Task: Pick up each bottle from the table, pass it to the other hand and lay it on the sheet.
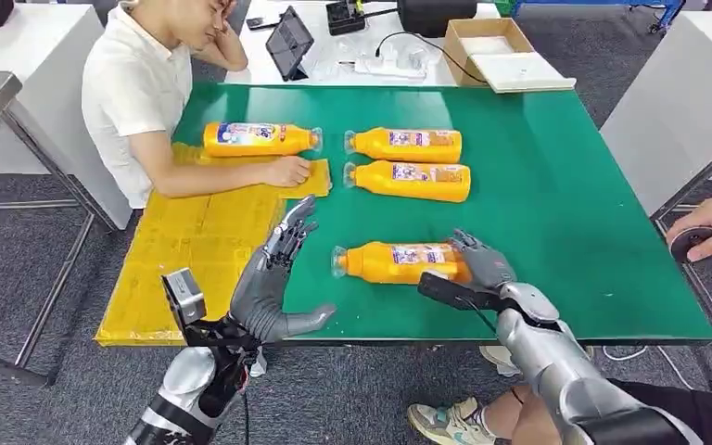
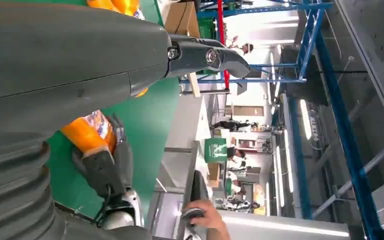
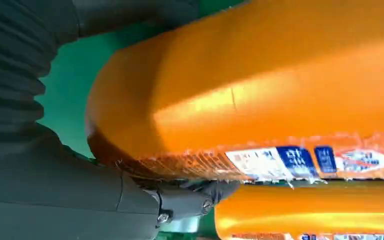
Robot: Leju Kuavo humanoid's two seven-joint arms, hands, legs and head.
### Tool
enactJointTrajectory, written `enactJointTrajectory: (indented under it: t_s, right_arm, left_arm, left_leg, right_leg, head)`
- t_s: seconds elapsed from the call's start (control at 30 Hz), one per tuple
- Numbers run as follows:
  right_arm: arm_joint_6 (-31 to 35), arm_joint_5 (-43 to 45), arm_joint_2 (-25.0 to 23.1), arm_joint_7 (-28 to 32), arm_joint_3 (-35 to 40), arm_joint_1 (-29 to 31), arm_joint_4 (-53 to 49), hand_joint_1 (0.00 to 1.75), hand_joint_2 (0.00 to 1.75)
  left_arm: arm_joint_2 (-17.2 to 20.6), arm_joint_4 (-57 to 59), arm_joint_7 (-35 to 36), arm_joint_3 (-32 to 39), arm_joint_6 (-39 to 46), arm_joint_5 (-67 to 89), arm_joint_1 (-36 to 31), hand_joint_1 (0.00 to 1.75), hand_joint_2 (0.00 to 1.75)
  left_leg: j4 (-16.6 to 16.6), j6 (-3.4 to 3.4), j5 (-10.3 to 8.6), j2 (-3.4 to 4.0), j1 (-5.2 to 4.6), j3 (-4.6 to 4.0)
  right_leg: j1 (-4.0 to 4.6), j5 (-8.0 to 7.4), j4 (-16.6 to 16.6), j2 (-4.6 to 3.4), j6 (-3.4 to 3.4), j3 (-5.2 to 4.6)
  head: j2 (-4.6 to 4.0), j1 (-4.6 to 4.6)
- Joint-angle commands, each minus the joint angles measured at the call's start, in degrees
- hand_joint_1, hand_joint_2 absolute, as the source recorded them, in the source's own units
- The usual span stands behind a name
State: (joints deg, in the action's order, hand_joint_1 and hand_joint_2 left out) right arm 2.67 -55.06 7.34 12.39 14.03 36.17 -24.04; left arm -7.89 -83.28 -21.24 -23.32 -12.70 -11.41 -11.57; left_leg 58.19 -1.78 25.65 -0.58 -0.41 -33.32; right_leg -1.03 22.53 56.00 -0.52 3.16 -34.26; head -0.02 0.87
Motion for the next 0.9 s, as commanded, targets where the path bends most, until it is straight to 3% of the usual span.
enactJointTrajectory:
  t_s: [0.03,0.23,0.33,0.5,0.57,0.6,0.67,0.9]
  right_arm:
    - [-1.78,1.72,0.38,2.22,2.42,-1.23,6.18,1.75,1.75]
    - [2.71,4.60,-0.99,4.49,0.41,-1.68,3.84,1.75,1.75]
    - [5.64,7.48,-1.04,7.31,-1.28,-3.49,1.25,1.75,1.75]
    - [13.66,16.71,-2.66,14.60,-8.75,-8.60,-7.44,1.75,1.75]
    - [14.79,22.62,-4.90,17.20,-12.21,-16.59,-21.56,1.75,1.75]
    - [15.26,25.29,-6.91,17.40,-13.22,-24.44,-34.79,1.75,1.75]
    - [14.95,27.80,-9.46,16.02,-11.99,-34.85,-51.21,1.75,1.75]
    - [15.08,28.38,-8.58,15.11,-11.43,-33.49,-49.64,1.75,1.75]
  left_arm:
    - [1.70,4.29,-0.04,0.37,-0.35,0.00,-2.08,0.00,1.75]
    - [1.26,7.18,1.31,5.57,1.79,-3.68,-1.17,0.00,1.75]
    - [0.13,5.58,-0.23,8.63,10.53,0.61,0.31,0.00,1.75]
    - [-0.80,1.67,-3.52,11.35,15.62,1.47,4.27,0.00,1.75]
    - [-1.46,-3.75,-4.40,11.57,19.28,4.30,9.20,0.00,1.75]
    - [-1.91,-6.59,-4.58,11.50,20.85,6.08,12.49,0.00,1.75]
    - [-2.48,-8.06,-4.35,10.96,21.54,6.90,15.96,0.00,1.75]
    - [-2.58,-6.91,-4.49,10.96,21.77,7.07,14.87,0.00,1.75]
  left_leg:
    - [-0.09,0.15,-0.11,-0.16,0.10,0.04]
    - [-0.11,0.05,-0.03,-0.02,0.06,0.20]
    - [-0.08,0.06,-0.04,-0.01,0.07,0.11]
    - [-0.08,0.06,-0.01,0.02,0.10,0.02]
    - [-0.10,0.08,0.02,0.07,0.11,-0.03]
    - [-0.09,0.07,0.05,0.06,0.12,-0.06]
    - [-0.13,0.12,0.12,-0.04,0.17,-0.05]
    - [0.00,0.18,0.21,-0.50,0.13,-0.61]
  right_leg:
    - [0.12,-0.05,-0.12,0.25,-0.17,0.14]
    - [0.07,-0.03,-0.07,0.03,-0.08,0.28]
    - [0.08,-0.03,-0.05,0.05,-0.08,0.20]
    - [0.11,-0.01,-0.05,0.01,-0.09,0.13]
    - [0.12,0.00,-0.05,-0.04,-0.11,0.08]
    - [0.13,0.01,-0.05,-0.05,-0.10,0.08]
    - [0.17,0.11,-0.07,-0.02,-0.13,0.13]
    - [0.10,0.31,0.13,0.31,-0.13,-0.41]
  head:
    - [0.00,0.00]
    - [0.00,0.00]
    - [0.00,0.00]
    - [0.00,0.00]
    - [0.00,0.00]
    - [0.00,0.00]
    - [0.00,0.02]
    - [0.00,-0.04]
